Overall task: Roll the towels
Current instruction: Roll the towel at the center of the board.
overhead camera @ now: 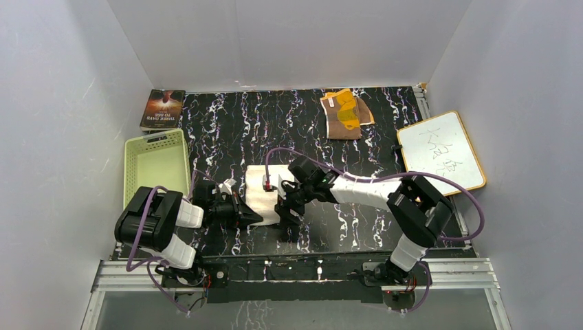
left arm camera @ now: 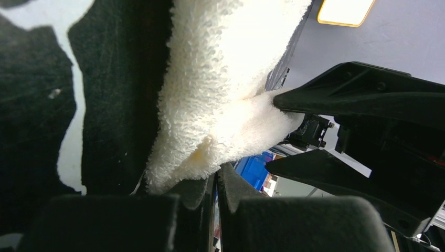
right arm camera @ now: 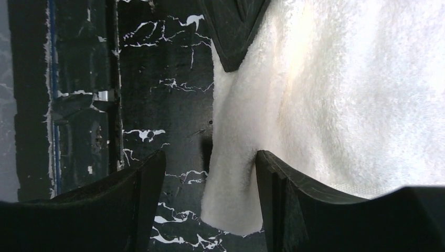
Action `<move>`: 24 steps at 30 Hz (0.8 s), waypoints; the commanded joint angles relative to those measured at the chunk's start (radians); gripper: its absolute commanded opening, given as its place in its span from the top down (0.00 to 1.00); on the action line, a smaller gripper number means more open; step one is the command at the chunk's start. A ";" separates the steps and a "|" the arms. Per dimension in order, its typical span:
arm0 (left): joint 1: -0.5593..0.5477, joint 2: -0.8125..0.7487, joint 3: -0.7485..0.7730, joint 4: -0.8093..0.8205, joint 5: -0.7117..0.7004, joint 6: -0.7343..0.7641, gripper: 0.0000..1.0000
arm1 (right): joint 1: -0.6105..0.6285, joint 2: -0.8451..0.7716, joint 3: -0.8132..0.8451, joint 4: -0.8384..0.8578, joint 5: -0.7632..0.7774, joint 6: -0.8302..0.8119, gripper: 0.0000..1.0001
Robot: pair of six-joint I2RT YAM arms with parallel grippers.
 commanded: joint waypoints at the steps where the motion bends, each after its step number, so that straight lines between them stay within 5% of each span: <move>1: -0.005 0.046 -0.028 -0.120 -0.190 0.060 1.00 | 0.018 0.012 0.033 0.062 0.053 0.009 0.39; 14: -0.005 -0.031 -0.010 -0.189 -0.191 0.068 1.00 | 0.029 0.080 0.032 0.074 0.065 0.031 0.64; 20: -0.005 -0.147 0.039 -0.332 -0.205 0.086 1.00 | 0.029 0.138 0.034 0.070 0.068 0.053 0.98; 24: -0.006 -0.252 0.098 -0.422 -0.197 0.085 1.00 | 0.019 0.155 0.051 0.044 0.033 0.062 1.00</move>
